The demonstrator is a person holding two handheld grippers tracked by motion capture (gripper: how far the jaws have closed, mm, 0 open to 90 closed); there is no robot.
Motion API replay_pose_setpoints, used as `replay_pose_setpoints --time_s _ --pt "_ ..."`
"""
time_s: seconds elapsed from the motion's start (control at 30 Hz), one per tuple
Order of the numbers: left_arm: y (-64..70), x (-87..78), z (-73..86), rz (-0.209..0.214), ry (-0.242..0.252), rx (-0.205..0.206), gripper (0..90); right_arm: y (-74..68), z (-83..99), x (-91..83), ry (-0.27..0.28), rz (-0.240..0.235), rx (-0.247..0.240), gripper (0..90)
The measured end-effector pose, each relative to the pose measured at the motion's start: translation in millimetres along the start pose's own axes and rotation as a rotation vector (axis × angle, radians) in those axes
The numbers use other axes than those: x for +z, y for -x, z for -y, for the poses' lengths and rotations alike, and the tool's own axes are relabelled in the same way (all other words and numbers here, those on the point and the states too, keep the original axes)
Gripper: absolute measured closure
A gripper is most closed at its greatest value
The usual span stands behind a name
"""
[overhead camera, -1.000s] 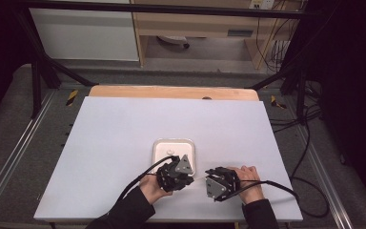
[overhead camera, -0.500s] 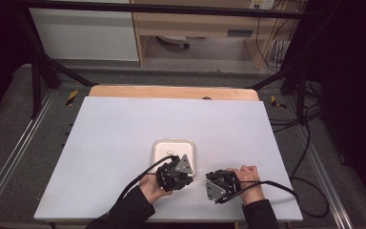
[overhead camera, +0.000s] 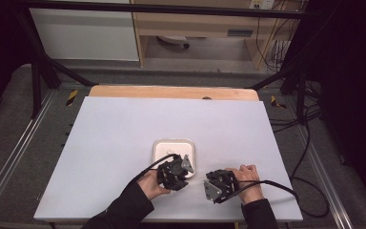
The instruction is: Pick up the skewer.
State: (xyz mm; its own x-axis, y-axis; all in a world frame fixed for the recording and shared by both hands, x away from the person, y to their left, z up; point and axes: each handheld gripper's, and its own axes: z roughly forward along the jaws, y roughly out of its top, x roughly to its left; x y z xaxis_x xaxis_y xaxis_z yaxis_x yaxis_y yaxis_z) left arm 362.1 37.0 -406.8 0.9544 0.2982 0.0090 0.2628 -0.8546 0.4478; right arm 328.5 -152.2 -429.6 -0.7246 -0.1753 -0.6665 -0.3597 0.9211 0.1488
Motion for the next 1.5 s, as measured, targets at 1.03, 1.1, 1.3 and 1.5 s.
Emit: replay_pose_setpoints --time_s 1.03,1.1,1.3,1.5 --pt "10.5 0.1 -4.5 -0.073 -0.057 0.079 88.7 3.8 4.1 -6.0 0.07 -0.003 0.161 66.1" --pt "8.4 -2.7 -0.2 -0.089 -0.056 0.071 88.6 5.8 8.0 -8.2 0.092 -0.008 0.244 61.1" --pt "1.1 -12.4 16.6 -0.106 -0.029 0.023 88.6 9.6 22.6 -15.4 0.166 -0.021 0.451 45.5" --pt "-4.1 -20.7 35.7 -0.124 0.007 -0.028 88.5 13.3 35.6 -14.7 0.161 -0.079 0.675 33.3"
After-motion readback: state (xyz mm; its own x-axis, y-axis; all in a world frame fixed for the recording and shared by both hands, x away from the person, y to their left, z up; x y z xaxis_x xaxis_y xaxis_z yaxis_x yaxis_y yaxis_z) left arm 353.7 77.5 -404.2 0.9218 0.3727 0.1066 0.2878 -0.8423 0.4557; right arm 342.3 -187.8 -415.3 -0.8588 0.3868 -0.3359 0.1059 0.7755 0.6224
